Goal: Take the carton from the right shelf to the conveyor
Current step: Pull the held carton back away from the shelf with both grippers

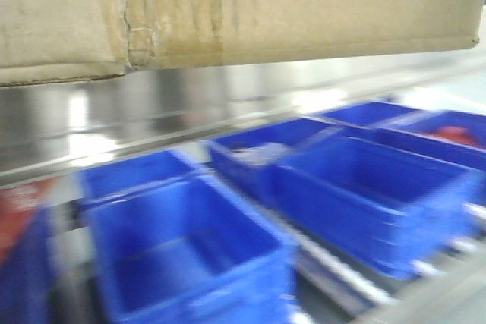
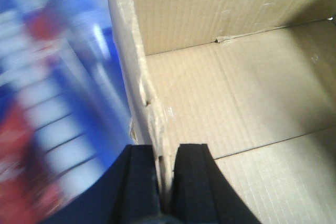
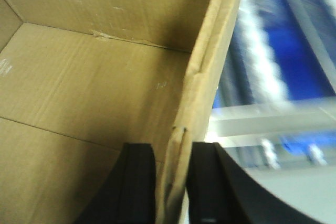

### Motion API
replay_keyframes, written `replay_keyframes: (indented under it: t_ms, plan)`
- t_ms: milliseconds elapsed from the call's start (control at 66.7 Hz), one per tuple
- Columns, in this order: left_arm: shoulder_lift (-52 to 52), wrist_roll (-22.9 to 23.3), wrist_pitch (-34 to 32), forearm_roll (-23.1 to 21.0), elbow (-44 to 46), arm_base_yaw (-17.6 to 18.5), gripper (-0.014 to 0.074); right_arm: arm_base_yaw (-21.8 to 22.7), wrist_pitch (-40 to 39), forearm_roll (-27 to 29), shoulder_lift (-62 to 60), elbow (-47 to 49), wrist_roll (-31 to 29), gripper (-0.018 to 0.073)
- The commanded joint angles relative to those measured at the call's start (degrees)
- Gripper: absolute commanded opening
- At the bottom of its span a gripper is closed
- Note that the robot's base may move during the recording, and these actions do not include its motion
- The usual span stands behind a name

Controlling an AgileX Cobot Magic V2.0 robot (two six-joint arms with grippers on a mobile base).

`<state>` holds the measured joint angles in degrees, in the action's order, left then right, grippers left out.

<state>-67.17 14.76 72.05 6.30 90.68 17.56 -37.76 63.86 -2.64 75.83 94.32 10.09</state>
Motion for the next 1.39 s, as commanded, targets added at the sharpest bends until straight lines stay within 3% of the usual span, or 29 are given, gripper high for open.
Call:
replay_keyframes:
  t_ms: [0, 1380]
  plan:
    - [0.5, -0.6, -2.1, -1.6, 0.2, 0.4, -0.0016, -0.2, -2.9, 1.3, -0.9, 0.3, -1.2, -0.0070]
    - [0.5, -0.6, -2.1, -1.6, 0.2, 0.4, -0.0016, -0.2, -2.9, 1.3, -0.9, 0.3, -1.2, -0.0070]
